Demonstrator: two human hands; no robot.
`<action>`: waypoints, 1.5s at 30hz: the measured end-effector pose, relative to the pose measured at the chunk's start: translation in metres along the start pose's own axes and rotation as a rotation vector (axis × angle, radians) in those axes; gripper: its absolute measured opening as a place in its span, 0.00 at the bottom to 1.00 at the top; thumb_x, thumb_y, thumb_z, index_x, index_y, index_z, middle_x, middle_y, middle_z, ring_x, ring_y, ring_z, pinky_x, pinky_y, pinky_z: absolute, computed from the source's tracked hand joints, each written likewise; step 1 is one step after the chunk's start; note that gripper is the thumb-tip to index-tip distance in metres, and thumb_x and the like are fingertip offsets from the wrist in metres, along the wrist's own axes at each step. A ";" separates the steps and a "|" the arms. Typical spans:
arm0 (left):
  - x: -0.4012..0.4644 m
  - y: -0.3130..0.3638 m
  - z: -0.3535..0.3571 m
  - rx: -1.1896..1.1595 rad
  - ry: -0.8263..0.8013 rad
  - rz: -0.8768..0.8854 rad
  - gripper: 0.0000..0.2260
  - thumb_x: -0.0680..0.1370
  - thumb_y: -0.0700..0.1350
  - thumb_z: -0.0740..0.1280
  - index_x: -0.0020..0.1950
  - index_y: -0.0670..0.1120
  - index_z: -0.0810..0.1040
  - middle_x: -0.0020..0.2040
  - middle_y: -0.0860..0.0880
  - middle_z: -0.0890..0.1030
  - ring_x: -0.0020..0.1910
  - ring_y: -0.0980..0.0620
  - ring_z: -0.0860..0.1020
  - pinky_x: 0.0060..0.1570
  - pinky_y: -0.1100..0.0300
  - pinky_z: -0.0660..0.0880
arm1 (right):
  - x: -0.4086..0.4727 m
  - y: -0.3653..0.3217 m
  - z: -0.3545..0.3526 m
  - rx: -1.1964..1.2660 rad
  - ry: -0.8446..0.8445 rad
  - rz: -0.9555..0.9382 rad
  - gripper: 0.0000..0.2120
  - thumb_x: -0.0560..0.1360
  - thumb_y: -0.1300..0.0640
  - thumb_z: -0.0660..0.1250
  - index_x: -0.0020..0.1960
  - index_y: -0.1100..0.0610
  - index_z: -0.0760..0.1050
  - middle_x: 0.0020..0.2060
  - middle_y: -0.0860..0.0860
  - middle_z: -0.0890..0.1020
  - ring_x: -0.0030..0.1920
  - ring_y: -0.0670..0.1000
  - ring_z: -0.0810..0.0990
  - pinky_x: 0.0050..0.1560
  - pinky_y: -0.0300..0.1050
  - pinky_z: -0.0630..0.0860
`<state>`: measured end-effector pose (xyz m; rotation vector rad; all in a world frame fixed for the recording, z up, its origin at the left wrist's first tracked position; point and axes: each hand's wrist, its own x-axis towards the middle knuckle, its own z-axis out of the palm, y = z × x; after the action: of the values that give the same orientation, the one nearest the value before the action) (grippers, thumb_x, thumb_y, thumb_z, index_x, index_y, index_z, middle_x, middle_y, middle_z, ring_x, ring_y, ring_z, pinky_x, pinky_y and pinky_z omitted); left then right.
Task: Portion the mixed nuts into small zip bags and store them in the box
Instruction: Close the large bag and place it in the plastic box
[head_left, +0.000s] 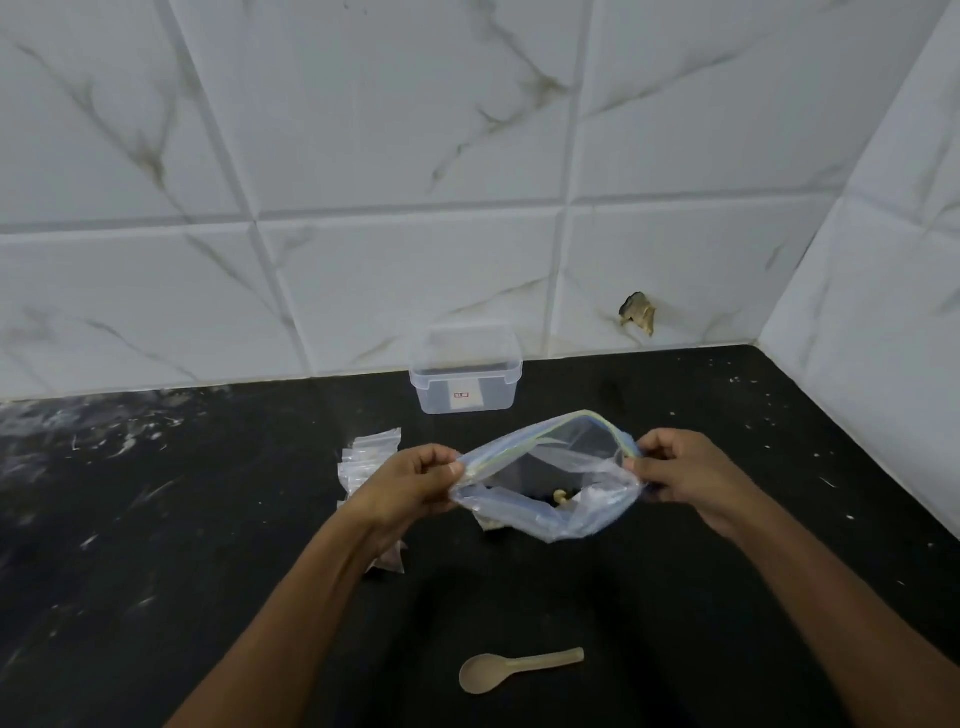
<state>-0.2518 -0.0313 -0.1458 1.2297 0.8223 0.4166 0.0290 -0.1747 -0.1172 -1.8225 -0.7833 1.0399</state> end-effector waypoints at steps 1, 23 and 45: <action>0.001 0.001 0.002 0.084 0.057 0.024 0.02 0.80 0.39 0.66 0.49 0.42 0.79 0.45 0.44 0.81 0.41 0.52 0.80 0.42 0.62 0.79 | 0.002 0.001 0.003 -0.046 0.049 -0.007 0.03 0.74 0.65 0.70 0.47 0.63 0.77 0.40 0.58 0.82 0.37 0.52 0.81 0.40 0.47 0.81; 0.007 0.005 0.011 0.185 0.250 -0.033 0.05 0.77 0.35 0.70 0.49 0.41 0.75 0.42 0.43 0.84 0.38 0.51 0.83 0.39 0.59 0.80 | 0.005 0.000 0.010 -0.079 0.286 0.039 0.08 0.74 0.67 0.69 0.50 0.58 0.76 0.49 0.57 0.81 0.41 0.50 0.78 0.37 0.44 0.77; -0.003 0.052 0.017 0.521 0.335 0.128 0.02 0.79 0.39 0.68 0.50 0.45 0.77 0.38 0.45 0.81 0.33 0.53 0.80 0.39 0.57 0.81 | -0.012 -0.045 -0.010 -0.412 0.203 -0.072 0.04 0.75 0.61 0.70 0.47 0.55 0.77 0.42 0.53 0.81 0.40 0.49 0.79 0.39 0.43 0.76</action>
<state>-0.2333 -0.0284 -0.0941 1.7300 1.1902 0.5410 0.0282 -0.1698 -0.0696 -2.1872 -0.9824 0.6652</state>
